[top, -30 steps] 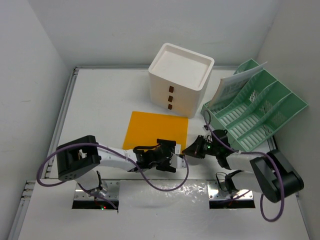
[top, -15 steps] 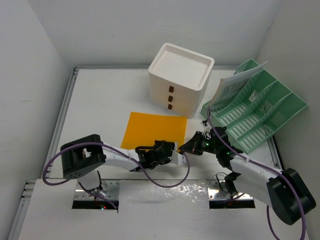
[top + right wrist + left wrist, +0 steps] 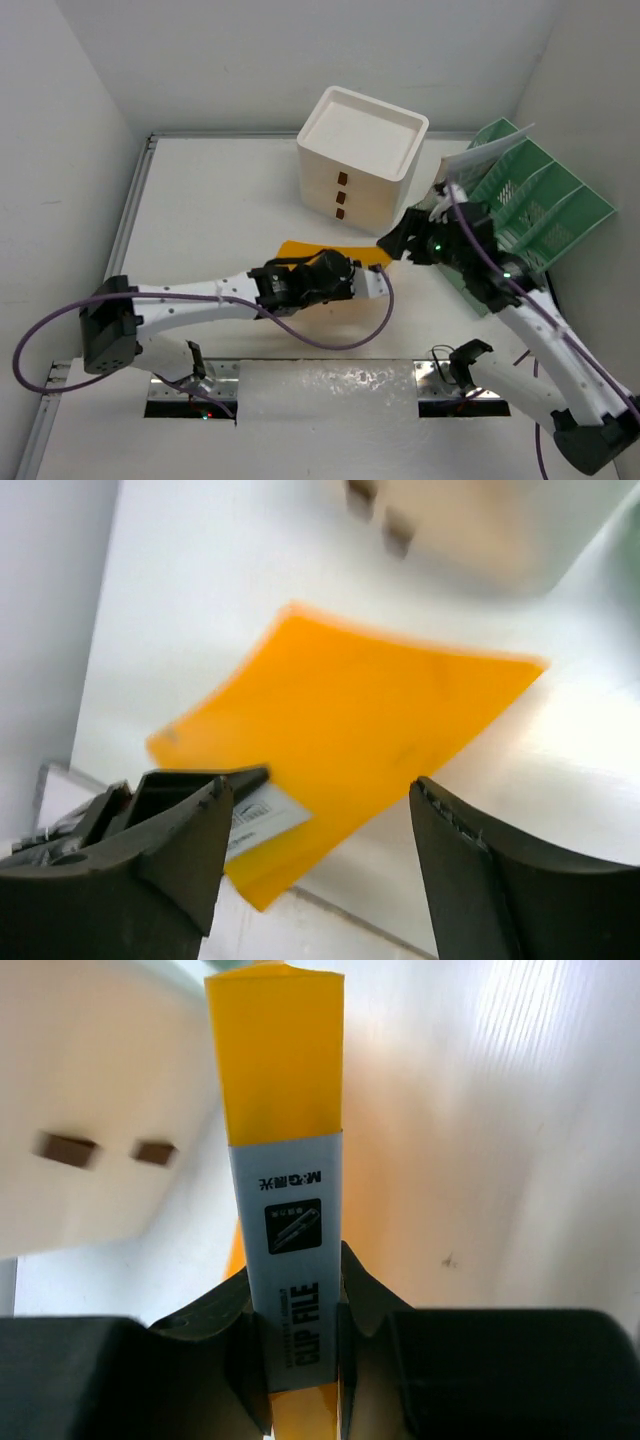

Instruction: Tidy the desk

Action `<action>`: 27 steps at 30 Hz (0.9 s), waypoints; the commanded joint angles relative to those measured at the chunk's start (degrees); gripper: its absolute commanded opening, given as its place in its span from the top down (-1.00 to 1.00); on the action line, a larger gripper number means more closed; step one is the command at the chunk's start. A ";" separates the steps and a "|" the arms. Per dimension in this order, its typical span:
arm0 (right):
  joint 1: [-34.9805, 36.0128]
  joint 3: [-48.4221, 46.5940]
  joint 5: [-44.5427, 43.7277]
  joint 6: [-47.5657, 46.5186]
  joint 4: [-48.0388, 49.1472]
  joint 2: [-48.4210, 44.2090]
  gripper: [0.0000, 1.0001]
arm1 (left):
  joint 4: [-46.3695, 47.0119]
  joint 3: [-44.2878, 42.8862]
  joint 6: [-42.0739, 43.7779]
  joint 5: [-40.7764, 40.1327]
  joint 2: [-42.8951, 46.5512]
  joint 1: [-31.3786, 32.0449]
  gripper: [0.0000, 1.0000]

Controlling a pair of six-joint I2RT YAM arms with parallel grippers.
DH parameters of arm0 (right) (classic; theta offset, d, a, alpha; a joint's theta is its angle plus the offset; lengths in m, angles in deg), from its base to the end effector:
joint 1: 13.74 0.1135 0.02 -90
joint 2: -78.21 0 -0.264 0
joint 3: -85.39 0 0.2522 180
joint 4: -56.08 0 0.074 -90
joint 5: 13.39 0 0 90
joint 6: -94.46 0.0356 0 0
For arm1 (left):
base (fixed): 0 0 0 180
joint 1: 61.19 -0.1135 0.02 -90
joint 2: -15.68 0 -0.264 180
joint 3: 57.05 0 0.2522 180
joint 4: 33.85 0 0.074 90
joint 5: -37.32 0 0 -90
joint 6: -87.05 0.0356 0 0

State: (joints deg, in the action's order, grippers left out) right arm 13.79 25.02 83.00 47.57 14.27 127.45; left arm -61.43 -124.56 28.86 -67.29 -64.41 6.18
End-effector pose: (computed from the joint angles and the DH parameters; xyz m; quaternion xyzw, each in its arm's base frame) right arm 0.1659 0.0909 0.3063 0.0903 0.8634 0.3252 0.3751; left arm 0.1251 -0.2768 0.2487 0.6502 0.6239 -0.0178 0.4332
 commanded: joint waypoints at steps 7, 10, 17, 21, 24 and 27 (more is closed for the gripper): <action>0.07 -28.17 -36.25 -12.09 -36.70 -3.09 -0.47 | -13.77 -27.06 -12.03 10.92 5.74 -5.32 1.00; 0.07 -31.17 -42.07 -11.65 -37.77 -4.40 -0.50 | -15.17 -36.72 -14.75 12.58 3.29 -6.11 1.00; 0.16 -34.61 -45.77 -11.30 -39.01 -7.04 -0.51 | -12.90 -57.84 -19.68 14.35 -6.55 -6.91 1.00; 0.16 -30.22 -46.47 -11.83 -36.46 -8.36 -0.51 | -8.68 -70.14 -23.01 15.93 -14.63 -6.91 1.00; 0.07 -27.75 -47.44 -10.86 -35.06 -10.38 -0.50 | -4.56 -82.95 -24.08 14.88 -24.37 -7.34 1.00; 0.07 -23.10 -46.82 -10.33 -33.13 -14.68 -0.45 | -1.48 -91.74 -25.22 14.88 -30.27 -8.13 1.00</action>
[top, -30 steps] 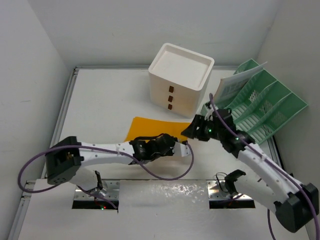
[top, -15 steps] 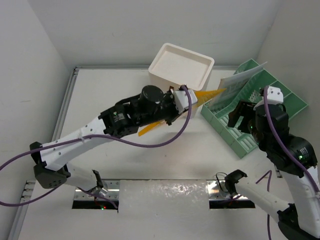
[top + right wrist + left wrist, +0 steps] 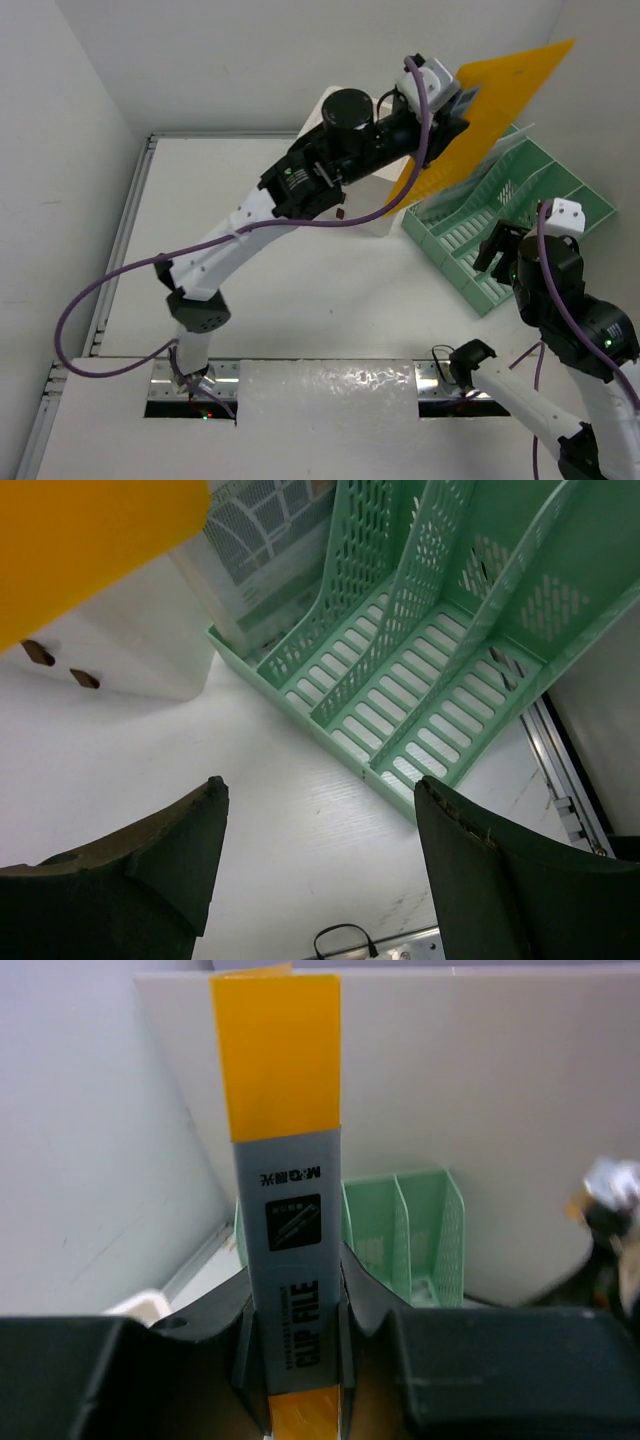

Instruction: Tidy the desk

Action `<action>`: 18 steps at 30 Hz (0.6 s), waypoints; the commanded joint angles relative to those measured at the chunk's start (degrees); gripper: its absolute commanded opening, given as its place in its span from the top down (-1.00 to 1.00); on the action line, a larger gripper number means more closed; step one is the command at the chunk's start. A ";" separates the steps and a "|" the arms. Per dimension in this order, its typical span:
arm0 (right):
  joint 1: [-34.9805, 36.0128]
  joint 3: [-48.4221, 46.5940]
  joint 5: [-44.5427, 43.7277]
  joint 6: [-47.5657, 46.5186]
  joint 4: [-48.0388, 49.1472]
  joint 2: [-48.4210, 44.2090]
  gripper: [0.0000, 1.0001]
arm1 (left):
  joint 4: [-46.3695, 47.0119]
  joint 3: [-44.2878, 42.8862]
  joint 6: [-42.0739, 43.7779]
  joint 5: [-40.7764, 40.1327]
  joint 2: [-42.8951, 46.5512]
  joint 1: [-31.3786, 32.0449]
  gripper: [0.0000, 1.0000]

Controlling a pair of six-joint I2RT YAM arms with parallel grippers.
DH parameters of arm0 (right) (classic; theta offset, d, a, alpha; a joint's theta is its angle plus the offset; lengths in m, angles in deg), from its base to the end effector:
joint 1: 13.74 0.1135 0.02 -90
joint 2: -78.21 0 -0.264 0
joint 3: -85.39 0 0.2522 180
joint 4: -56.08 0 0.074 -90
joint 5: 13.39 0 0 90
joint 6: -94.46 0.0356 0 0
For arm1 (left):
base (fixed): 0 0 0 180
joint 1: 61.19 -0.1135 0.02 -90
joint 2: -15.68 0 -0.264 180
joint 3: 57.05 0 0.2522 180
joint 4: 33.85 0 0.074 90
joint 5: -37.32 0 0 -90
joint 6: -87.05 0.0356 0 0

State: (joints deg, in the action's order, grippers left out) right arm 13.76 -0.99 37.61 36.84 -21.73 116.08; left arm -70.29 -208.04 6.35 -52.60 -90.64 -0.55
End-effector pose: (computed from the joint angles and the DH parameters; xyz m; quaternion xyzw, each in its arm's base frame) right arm 0.0701 0.0112 0.4147 0.2031 0.8055 -0.0119 0.5565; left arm 0.1873 -0.3330 0.5599 0.3756 0.5361 -0.3279 0.6812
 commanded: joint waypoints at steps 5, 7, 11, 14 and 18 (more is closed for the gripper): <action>0.18 11.08 -0.99 -0.56 2.35 -7.72 -0.43 | 10.89 -24.46 -5.26 1.50 -20.04 -2.11 1.00; 0.18 12.67 -0.81 -1.96 2.88 -9.38 -0.43 | 13.88 -30.54 -5.26 0.81 -25.94 -2.19 1.00; 0.09 14.79 -0.72 -4.25 4.72 -12.81 -0.41 | 18.97 -30.56 -2.02 -2.97 -31.22 -2.37 1.00; 0.09 14.09 -2.48 -5.57 4.46 -14.40 -0.39 | 27.02 -30.55 -1.48 -3.33 -35.60 -2.98 1.00; 0.09 12.94 -3.71 -6.54 5.07 -16.06 -0.37 | 34.97 -30.47 -0.25 0.27 -38.25 -3.25 1.00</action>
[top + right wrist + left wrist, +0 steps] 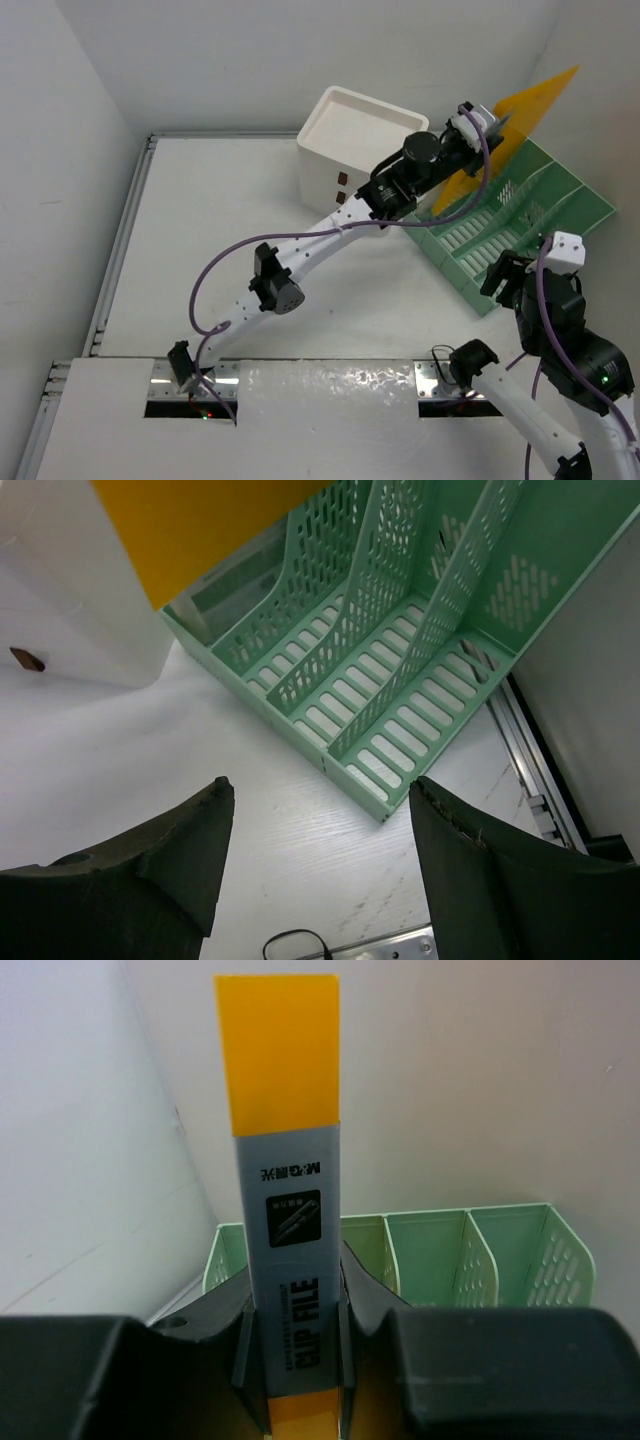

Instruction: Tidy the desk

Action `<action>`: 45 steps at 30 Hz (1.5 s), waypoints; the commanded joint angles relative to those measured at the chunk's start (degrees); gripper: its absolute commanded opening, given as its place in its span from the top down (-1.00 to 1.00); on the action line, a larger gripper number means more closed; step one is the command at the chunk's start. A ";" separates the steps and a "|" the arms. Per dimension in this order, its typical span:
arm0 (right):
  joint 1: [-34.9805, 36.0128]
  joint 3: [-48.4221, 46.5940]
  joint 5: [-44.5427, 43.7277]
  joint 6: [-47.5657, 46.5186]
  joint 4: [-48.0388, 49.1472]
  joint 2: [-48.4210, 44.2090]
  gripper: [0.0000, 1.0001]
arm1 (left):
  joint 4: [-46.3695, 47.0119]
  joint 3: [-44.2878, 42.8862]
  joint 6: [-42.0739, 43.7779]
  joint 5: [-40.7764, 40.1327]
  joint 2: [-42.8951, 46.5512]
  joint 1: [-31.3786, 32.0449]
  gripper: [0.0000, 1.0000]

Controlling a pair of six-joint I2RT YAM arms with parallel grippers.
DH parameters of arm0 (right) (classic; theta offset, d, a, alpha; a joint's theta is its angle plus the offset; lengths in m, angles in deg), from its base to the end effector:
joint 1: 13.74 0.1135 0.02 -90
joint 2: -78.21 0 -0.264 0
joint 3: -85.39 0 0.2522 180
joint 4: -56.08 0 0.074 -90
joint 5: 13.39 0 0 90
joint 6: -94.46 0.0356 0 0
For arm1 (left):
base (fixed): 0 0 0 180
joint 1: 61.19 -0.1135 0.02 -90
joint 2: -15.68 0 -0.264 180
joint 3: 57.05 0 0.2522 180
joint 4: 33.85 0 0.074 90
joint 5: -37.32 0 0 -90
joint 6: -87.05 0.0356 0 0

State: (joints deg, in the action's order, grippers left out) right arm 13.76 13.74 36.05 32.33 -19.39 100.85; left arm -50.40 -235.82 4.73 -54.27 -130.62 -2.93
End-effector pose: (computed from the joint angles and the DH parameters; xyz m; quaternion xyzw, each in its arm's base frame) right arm 0.0393 -0.0057 0.3605 0.1851 0.7969 -0.0315 0.5742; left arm 0.2943 -0.4739 0.4254 0.3185 0.5113 -0.3334 0.7252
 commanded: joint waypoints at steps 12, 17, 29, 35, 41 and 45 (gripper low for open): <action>0.09 -5.04 0.21 -0.02 0.80 1.71 -0.34 | 29.14 -1.98 -10.30 7.38 -8.47 -4.12 1.00; 0.18 -4.43 1.97 -0.37 0.89 3.20 -0.34 | 35.21 -0.40 -15.06 13.96 -13.04 -4.65 1.00; 0.09 -2.58 2.76 -1.86 2.21 4.00 -0.35 | 45.07 5.75 -19.02 17.93 -16.12 -3.86 1.00; 0.18 -1.97 2.15 -2.04 2.12 2.51 -0.36 | 40.50 5.14 -11.67 16.97 -14.02 -3.50 1.00; 0.09 -2.40 2.50 -2.39 1.51 1.45 -0.38 | 38.39 8.29 -8.03 18.28 -12.78 -3.15 0.14; 0.09 -2.40 2.06 -2.74 1.51 0.40 -0.40 | 38.73 9.71 -9.61 19.51 -12.78 -2.63 -0.51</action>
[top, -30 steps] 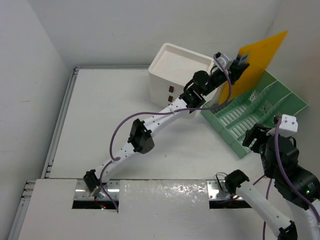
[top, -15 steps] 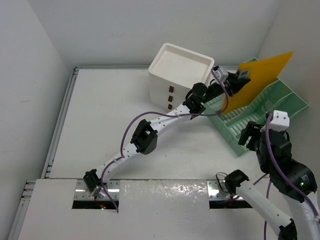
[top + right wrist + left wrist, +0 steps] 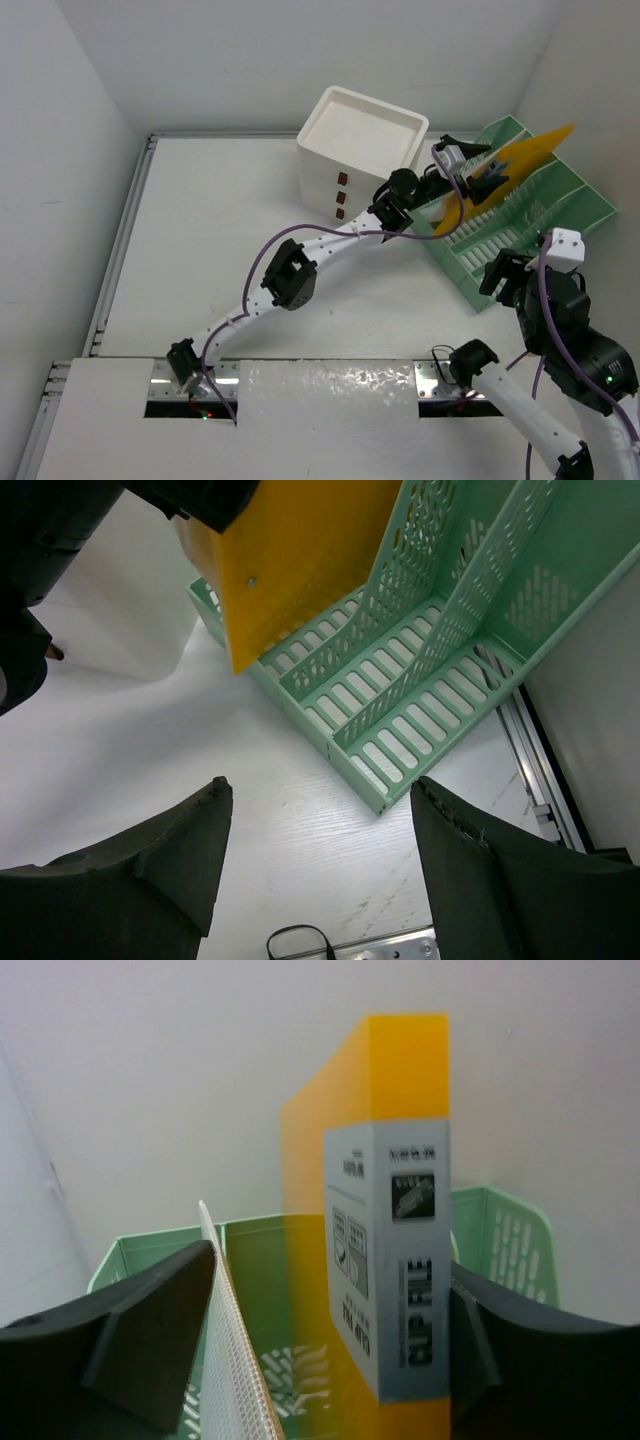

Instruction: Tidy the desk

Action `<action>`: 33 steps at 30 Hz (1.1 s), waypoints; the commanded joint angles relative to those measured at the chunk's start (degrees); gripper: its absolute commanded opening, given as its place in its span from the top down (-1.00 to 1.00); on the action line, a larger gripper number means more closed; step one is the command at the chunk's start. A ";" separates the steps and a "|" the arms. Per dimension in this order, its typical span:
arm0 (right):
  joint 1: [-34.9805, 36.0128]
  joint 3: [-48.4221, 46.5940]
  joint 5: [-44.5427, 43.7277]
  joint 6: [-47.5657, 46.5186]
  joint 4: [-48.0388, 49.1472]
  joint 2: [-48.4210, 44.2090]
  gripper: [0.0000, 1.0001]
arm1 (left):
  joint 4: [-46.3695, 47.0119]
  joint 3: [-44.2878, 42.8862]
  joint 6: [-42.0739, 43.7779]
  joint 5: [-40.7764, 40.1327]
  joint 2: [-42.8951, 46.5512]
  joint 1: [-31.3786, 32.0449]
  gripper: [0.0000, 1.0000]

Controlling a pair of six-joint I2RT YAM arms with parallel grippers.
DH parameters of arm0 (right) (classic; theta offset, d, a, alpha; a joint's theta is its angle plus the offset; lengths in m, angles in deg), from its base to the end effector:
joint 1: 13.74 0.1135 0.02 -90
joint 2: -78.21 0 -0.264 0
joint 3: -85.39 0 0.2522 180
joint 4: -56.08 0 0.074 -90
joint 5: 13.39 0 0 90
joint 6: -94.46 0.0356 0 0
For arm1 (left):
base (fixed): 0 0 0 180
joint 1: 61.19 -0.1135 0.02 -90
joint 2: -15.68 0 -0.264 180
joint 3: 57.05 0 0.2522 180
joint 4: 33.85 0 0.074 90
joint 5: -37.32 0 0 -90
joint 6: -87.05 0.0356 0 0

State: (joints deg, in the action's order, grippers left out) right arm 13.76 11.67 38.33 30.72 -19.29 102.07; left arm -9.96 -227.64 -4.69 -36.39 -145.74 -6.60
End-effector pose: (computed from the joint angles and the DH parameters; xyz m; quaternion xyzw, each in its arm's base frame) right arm 0.0396 -0.0043 0.3692 0.1663 0.8009 -0.0195 0.5750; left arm 0.3452 -0.5029 0.2968 0.3215 0.3672 -0.4703 0.7353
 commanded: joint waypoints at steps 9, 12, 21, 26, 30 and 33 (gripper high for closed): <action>0.09 0.02 -0.48 -1.48 1.22 -1.18 -0.40 | -1.62 0.65 -1.34 2.34 2.96 0.96 0.39; 0.09 -0.06 -0.48 -1.30 0.87 -1.18 -0.40 | 1.54 1.44 -1.26 1.54 2.69 1.05 1.00; 0.09 0.55 -1.01 -1.39 1.22 -1.09 -0.41 | 16.01 3.37 -7.38 -0.20 2.61 0.34 1.00; 0.18 0.81 -0.48 -0.95 0.26 0.05 -0.41 | 25.45 4.43 -15.56 -6.00 1.11 0.08 1.00; 0.09 1.43 0.05 -0.86 0.69 0.49 -0.41 | 30.81 6.19 -16.11 -6.10 -0.21 -0.01 1.00; 0.18 1.78 0.22 -0.95 0.70 0.84 -0.41 | 31.95 8.47 -14.44 -4.96 -0.82 -0.09 1.00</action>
State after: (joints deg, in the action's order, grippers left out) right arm 13.76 13.07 38.31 29.95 -19.50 101.61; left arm 13.93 -220.54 -18.02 -41.11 -145.81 -6.45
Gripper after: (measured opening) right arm 0.702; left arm 0.206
